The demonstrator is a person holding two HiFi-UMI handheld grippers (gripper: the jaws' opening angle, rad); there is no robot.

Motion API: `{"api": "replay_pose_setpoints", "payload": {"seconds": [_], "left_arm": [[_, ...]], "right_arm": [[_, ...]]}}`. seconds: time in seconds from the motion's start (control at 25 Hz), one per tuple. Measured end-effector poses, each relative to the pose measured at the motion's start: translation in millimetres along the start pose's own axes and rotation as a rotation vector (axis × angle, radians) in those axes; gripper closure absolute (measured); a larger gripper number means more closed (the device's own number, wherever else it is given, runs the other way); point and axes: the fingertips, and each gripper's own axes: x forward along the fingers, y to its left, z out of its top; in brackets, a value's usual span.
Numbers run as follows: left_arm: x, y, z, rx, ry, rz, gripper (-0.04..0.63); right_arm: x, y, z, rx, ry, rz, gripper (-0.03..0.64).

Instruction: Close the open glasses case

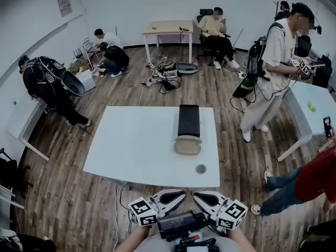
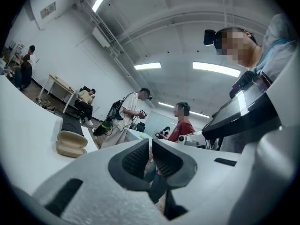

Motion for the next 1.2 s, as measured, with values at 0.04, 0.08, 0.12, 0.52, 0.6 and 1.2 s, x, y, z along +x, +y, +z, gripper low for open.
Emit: {"api": "replay_pose_setpoints", "payload": {"seconds": [0.04,0.08,0.12,0.52,0.6,1.2], "left_arm": [[6,4,2,0.006,-0.004,0.002,0.566],[13,6,4,0.008,-0.006,0.002,0.566],[19,8,6,0.007,-0.003,-0.001,0.566],[55,21,15,-0.009,0.016,0.001,0.566],[57,24,18,-0.006,0.020,0.006,0.566],[56,86,51,0.010,0.049,-0.039,0.566]], "right_arm": [[-1,-6,1,-0.003,0.002,0.003,0.580],[-1,-12,3,-0.004,0.005,0.005,0.580],[-2,-18,5,-0.005,0.007,0.007,0.580],[-2,-57,23,0.000,-0.008,0.018,0.580],[0,-61,23,0.007,-0.008,0.011,0.580],[52,-90,47,0.009,-0.017,-0.051,0.580]]}}
